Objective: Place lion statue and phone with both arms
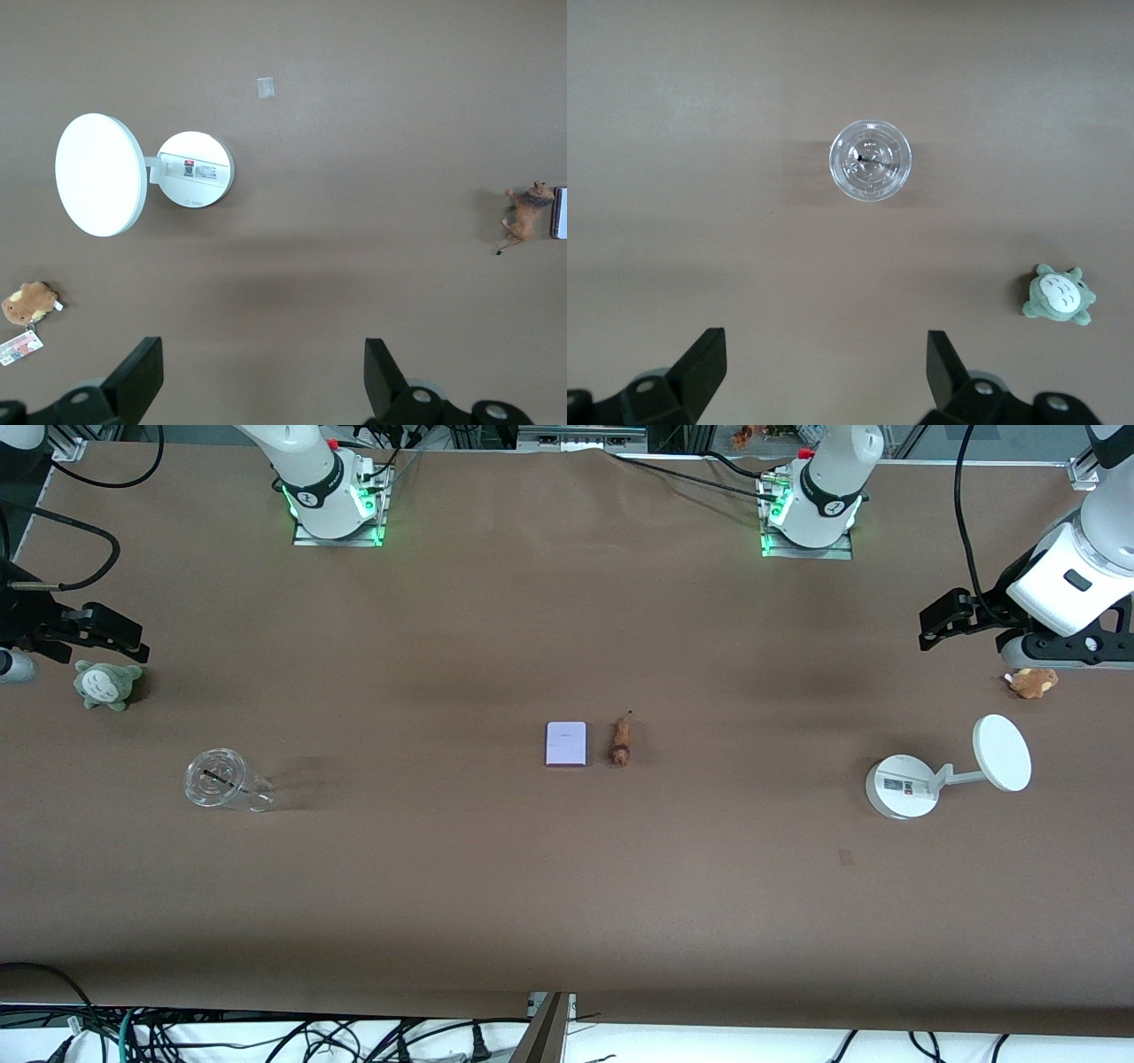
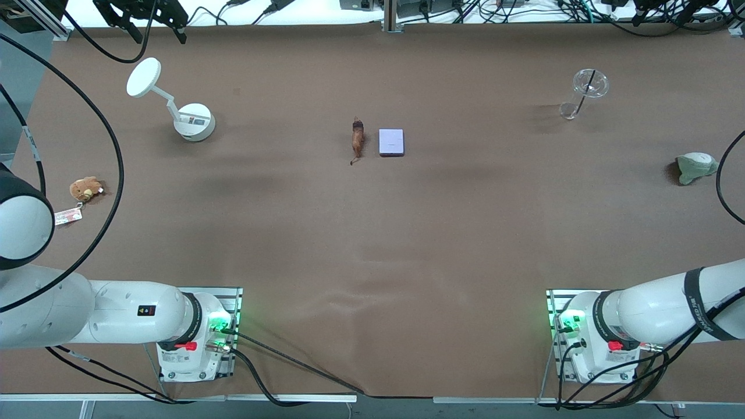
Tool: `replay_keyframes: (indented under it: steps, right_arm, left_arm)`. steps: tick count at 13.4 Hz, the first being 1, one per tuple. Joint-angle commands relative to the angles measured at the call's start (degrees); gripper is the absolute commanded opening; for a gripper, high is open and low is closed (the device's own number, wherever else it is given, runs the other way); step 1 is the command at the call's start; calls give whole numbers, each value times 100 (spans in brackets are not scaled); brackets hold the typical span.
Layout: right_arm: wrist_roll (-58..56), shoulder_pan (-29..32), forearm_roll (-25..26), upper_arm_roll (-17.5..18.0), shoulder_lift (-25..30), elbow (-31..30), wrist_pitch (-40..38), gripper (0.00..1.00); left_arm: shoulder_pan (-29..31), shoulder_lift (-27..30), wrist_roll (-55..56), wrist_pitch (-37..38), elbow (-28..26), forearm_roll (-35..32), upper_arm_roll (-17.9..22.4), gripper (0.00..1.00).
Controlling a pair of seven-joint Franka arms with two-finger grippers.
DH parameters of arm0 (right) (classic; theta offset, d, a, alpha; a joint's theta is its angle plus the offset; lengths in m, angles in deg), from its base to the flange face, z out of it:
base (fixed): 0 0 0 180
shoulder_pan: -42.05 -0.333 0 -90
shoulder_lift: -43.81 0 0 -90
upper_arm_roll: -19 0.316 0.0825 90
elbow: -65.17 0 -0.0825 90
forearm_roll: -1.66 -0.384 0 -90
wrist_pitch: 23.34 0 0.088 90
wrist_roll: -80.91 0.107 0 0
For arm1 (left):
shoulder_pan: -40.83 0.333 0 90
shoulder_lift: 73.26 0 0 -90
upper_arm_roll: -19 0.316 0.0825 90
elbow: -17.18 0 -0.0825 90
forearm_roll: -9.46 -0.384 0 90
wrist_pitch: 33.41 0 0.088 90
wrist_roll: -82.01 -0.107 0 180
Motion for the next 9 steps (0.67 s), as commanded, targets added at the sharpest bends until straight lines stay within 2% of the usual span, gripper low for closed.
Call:
replay_keyframes:
  steps: [1,9]
  right_arm:
    - [-57,53,52,25,0,77,-106,100]
    - [-48,44,52,25,0,77,-97,100]
  left_arm:
    - [19,-105,-90,158,211,82,2,100]
    - [10,-132,-37,184,220,82,-7,100]
